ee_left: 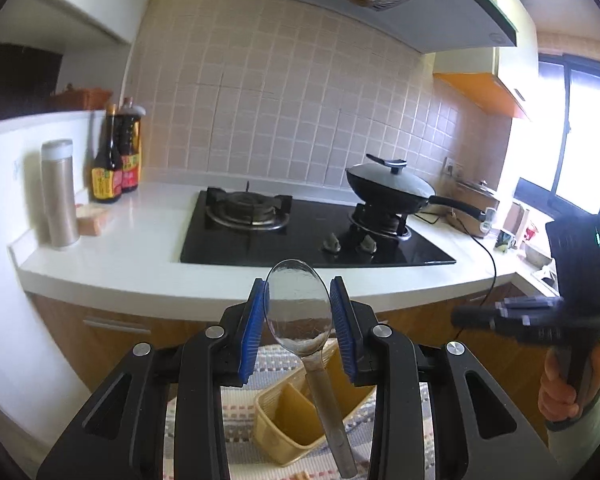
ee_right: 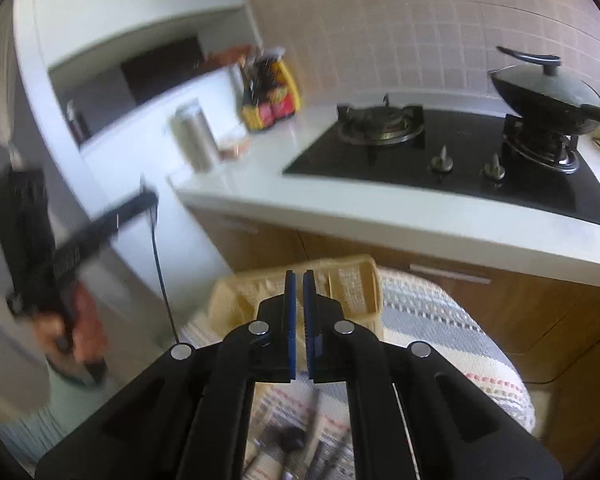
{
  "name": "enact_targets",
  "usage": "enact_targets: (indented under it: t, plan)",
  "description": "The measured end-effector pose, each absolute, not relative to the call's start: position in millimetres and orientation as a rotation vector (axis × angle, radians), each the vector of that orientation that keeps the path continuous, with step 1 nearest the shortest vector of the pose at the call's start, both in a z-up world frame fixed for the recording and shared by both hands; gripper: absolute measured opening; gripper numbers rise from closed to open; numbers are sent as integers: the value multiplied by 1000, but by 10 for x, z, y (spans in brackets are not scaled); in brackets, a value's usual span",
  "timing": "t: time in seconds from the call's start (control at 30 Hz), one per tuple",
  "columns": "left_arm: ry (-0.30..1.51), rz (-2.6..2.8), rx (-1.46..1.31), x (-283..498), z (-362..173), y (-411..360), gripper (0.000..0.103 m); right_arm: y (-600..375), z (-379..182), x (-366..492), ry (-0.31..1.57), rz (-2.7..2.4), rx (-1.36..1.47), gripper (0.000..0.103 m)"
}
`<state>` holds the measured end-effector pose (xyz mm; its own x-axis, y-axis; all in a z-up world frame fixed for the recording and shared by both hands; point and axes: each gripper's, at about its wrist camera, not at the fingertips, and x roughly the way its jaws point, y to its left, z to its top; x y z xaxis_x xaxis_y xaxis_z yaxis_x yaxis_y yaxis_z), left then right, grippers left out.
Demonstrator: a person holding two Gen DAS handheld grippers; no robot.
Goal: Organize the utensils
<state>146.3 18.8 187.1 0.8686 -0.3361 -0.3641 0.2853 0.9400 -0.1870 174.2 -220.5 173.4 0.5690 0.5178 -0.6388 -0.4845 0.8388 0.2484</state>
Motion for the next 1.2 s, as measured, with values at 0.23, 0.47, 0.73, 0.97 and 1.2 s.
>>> enact_targets:
  t: [0.23, 0.47, 0.73, 0.97, 1.2]
  plan:
    - [449, -334, -129, 1577, 1620, 239, 31, -2200, 864, 1763, 1005, 510, -10, 59]
    - [474, -366, -127, 1634, 1455, 203, 31, -2786, 35, 2186, 1273, 243, 381, 56]
    - [477, -376, -106, 1624, 1400, 212, 31, -3009, -479, 2308, 1260, 117, 557, 36]
    - [473, -369, -115, 1638, 1405, 231, 31, -3002, -552, 2453, 1225, 118, 536, 5]
    - [460, -327, -91, 1642, 1428, 190, 31, -3116, -291, 2353, 1173, 175, 528, 3]
